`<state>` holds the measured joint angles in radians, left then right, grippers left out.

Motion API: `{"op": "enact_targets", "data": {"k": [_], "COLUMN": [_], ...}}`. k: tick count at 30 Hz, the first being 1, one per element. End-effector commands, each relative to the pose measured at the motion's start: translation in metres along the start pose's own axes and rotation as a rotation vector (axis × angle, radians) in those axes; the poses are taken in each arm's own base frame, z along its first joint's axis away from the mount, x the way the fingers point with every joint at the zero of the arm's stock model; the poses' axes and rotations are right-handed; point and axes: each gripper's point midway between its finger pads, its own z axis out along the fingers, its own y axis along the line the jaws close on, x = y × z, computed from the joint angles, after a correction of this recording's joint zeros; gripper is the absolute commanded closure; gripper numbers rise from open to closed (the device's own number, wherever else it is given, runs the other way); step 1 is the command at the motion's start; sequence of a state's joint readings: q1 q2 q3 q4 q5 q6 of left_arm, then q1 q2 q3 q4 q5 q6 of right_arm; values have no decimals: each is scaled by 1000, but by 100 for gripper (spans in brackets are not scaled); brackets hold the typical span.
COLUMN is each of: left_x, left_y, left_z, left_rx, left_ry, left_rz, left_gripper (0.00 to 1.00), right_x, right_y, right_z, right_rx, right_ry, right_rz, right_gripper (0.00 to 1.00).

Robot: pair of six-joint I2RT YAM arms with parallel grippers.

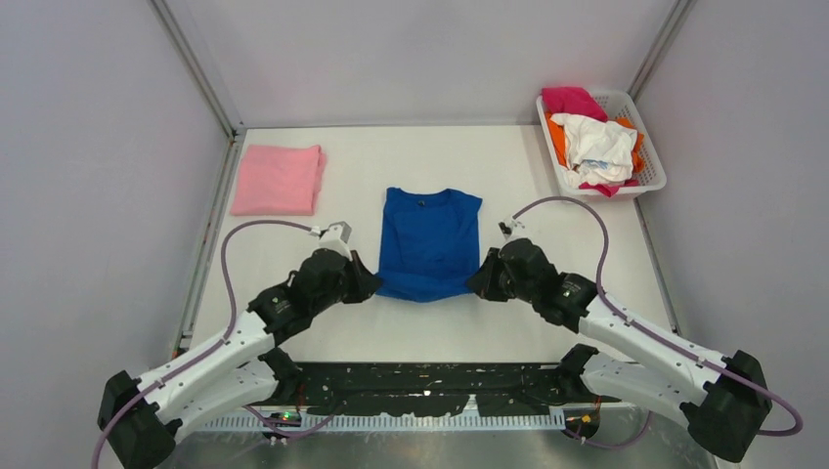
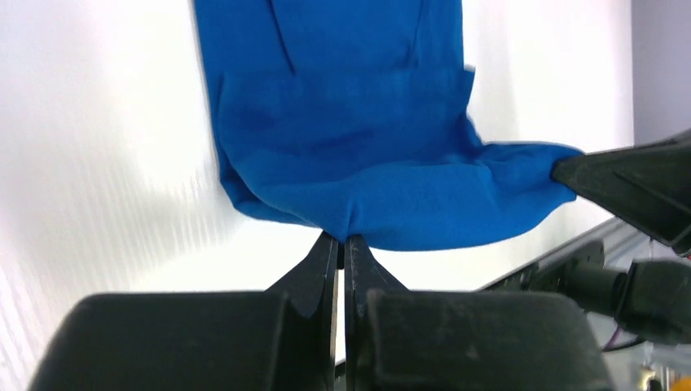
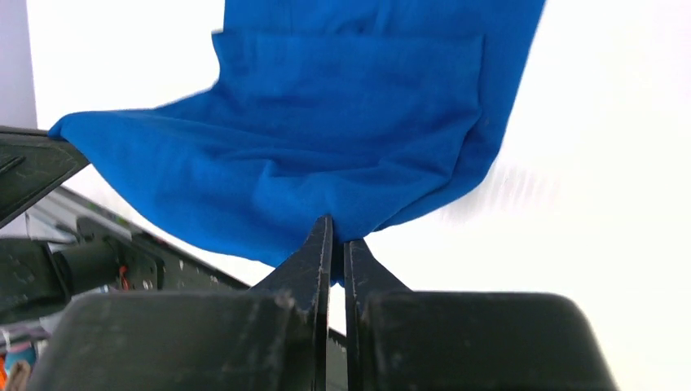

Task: Fold and stack the t-shirts
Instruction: Fold the long partially folded tshirt into a neat square

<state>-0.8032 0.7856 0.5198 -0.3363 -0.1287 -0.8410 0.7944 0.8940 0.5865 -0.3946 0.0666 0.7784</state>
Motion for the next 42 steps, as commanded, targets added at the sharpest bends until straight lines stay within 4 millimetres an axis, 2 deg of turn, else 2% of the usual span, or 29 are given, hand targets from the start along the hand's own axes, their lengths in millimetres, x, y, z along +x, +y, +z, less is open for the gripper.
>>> {"op": "enact_targets", "data": {"k": [1, 5, 9, 11, 17, 23, 33, 42], "left_x": [-63, -97, -129, -138, -171, -199, -215, -216], "left_y": [-21, -24, -27, -31, -25, -20, -5, 14], "left_z": [6, 17, 29, 36, 61, 90, 137, 178], "left_rx": [68, 57, 54, 74, 39, 40, -20, -78], "left_ry": [-151, -191, -207, -205, -208, -189, -126, -62], "left_rz": [22, 47, 44, 40, 36, 21, 7, -9], "left_gripper": [100, 100, 100, 100, 100, 100, 100, 100], "right_x": [-53, -91, -117, -130, -167, -193, -215, -233], "right_y": [9, 6, 11, 11, 10, -5, -29, -54], "right_z": [2, 5, 12, 17, 29, 46, 97, 125], "right_rx": [-28, -8, -22, -23, -37, -25, 10, 92], "right_ry": [-111, -175, -180, -199, -245, -268, -254, -320], "right_rz": [-9, -3, -6, 6, 38, 69, 106, 133], "right_gripper": [95, 95, 95, 95, 95, 95, 95, 94]}}
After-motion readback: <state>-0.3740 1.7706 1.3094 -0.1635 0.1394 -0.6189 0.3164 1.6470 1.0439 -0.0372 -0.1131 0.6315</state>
